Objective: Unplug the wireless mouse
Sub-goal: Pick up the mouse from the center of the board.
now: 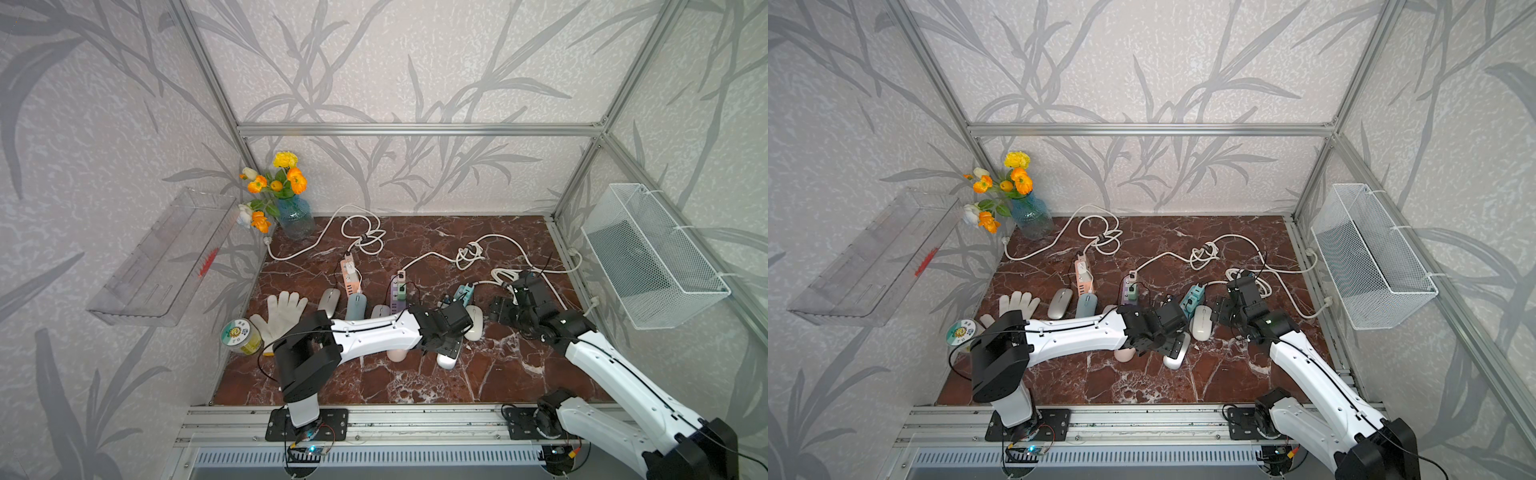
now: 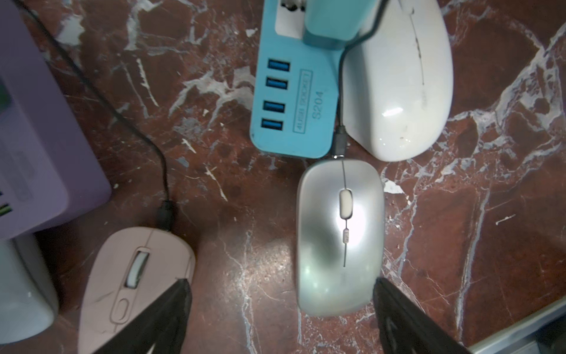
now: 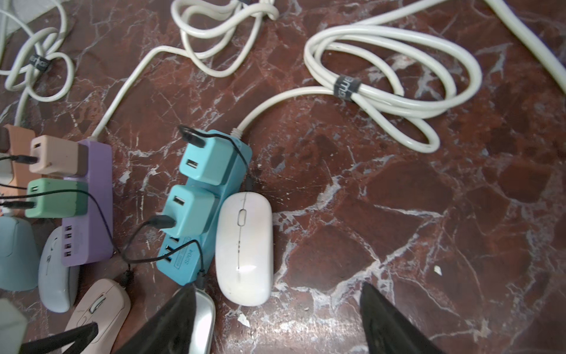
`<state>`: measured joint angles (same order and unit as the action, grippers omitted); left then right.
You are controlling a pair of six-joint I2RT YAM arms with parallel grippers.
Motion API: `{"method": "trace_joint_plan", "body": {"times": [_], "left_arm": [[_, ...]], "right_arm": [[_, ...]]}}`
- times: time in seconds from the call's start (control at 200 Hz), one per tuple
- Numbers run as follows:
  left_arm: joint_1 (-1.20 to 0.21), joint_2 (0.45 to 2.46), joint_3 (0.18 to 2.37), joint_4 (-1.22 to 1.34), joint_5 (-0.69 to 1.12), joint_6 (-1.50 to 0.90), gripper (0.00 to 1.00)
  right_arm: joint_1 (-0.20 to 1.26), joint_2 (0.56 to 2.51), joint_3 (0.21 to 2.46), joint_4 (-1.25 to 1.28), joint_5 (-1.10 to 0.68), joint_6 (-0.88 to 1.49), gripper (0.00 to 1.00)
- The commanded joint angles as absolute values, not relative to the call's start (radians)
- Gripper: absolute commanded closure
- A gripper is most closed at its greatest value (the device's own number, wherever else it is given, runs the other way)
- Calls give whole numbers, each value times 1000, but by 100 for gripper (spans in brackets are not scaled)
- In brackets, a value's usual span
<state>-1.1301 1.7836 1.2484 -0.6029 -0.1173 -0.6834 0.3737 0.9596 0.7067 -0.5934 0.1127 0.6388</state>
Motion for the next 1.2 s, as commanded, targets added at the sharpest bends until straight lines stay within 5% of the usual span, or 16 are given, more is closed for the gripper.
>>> {"method": "trace_joint_plan", "body": {"times": [0.0, 0.33, 0.88, 1.195], "left_arm": [[-1152, 1814, 1293, -639, -104, -674, 8], [-1200, 1944, 1404, -704, -135, -659, 8], [-1206, 2033, 1465, -746, -170, -682, 31], [-1207, 1930, 1476, -722, -214, -583, 54]], "right_arm": [[317, 912, 680, -649, 107, 697, 19], [129, 822, 610, -638, -28, 721, 22], [128, 821, 595, -577, -64, 695, 23], [128, 840, 598, -478, -110, 669, 18]]}}
